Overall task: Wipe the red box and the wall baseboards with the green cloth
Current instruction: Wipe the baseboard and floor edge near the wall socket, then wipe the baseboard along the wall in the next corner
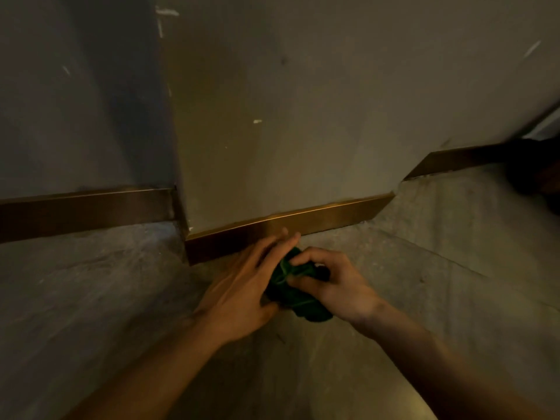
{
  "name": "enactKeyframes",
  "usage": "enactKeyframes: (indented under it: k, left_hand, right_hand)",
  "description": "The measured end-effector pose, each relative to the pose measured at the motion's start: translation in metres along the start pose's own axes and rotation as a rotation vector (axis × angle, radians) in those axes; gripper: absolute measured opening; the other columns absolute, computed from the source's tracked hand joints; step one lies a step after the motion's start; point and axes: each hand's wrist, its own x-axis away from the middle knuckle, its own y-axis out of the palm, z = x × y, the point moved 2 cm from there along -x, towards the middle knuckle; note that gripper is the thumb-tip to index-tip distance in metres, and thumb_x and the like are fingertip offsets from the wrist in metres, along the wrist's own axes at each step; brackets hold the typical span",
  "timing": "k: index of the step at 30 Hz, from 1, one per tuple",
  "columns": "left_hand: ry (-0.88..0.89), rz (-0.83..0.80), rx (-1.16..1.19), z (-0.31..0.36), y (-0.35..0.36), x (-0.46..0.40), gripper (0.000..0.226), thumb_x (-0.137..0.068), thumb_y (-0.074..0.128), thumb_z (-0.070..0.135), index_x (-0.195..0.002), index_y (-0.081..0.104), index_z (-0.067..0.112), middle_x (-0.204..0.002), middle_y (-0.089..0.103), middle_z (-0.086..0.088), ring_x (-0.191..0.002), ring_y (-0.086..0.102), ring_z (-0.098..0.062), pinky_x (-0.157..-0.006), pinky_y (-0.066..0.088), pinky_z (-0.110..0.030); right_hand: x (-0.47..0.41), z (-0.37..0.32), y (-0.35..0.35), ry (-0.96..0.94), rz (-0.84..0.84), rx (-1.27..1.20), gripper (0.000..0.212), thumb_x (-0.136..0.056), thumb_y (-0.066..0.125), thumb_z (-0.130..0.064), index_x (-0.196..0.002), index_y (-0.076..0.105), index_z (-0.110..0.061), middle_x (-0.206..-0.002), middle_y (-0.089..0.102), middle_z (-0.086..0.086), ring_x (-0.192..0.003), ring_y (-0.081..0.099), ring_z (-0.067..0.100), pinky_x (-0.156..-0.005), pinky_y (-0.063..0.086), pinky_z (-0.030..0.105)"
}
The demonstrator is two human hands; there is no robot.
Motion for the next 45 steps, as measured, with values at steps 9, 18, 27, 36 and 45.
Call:
enactKeyframes:
  k: [9, 18, 27, 36, 45]
  left_hand:
    - [-0.038, -0.021, -0.210, 0.012, -0.034, -0.005, 0.064, -0.072, 0.074, 0.011, -0.122, 0.047, 0.042, -0.114, 0.060, 0.011, -0.103, 0.060, -0.018, -0.078, 0.050, -0.039]
    - [-0.091, -0.100, -0.600, 0.033, -0.050, -0.027, 0.046, -0.075, 0.072, 0.018, -0.114, 0.047, 0.026, -0.110, 0.059, 0.002, -0.104, 0.061, -0.024, -0.074, 0.047, -0.037]
    - [-0.205, -0.427, -0.603, 0.115, -0.083, -0.014, 0.051, -0.085, 0.065, 0.022, -0.127, 0.038, 0.025, -0.126, 0.054, -0.001, -0.115, 0.055, -0.025, -0.084, 0.046, -0.039]
    - [-0.150, -0.504, -0.493, 0.303, -0.171, -0.020, 0.041, -0.078, 0.069, 0.016, -0.115, 0.053, 0.018, -0.103, 0.063, -0.007, -0.095, 0.063, -0.030, -0.078, 0.049, -0.042]
    - [-0.145, -0.505, -0.502, 0.438, -0.215, -0.065, 0.035, -0.084, 0.063, 0.017, -0.117, 0.054, 0.018, -0.105, 0.062, -0.007, -0.092, 0.061, -0.030, -0.077, 0.049, -0.043]
  right_hand:
    - [0.009, -0.015, -0.010, 0.000, -0.171, 0.036, 0.073, -0.060, 0.094, -0.022, -0.120, 0.052, -0.031, -0.116, 0.060, 0.000, -0.101, 0.065, 0.015, -0.081, 0.060, 0.036]
    - [-0.009, -0.017, -0.008, -0.380, 0.073, 0.865, 0.059, -0.073, 0.080, -0.020, -0.120, 0.046, -0.029, -0.115, 0.050, -0.003, -0.100, 0.053, 0.019, -0.077, 0.054, 0.042]
    - [0.072, -0.059, -0.018, -0.312, -0.019, 1.008, 0.056, -0.084, 0.067, -0.019, -0.135, 0.044, -0.023, -0.126, 0.051, 0.006, -0.108, 0.050, 0.029, -0.081, 0.048, 0.045]
    - [0.203, -0.206, -0.109, -0.122, -0.146, 1.032, 0.064, -0.075, 0.072, -0.013, -0.132, 0.045, -0.023, -0.122, 0.053, 0.005, -0.105, 0.052, 0.030, -0.079, 0.049, 0.044]
    - [0.278, -0.298, -0.204, -0.022, -0.108, 0.982, 0.058, -0.074, 0.072, -0.010, -0.126, 0.049, -0.022, -0.119, 0.055, 0.003, -0.106, 0.054, 0.030, -0.079, 0.047, 0.042]
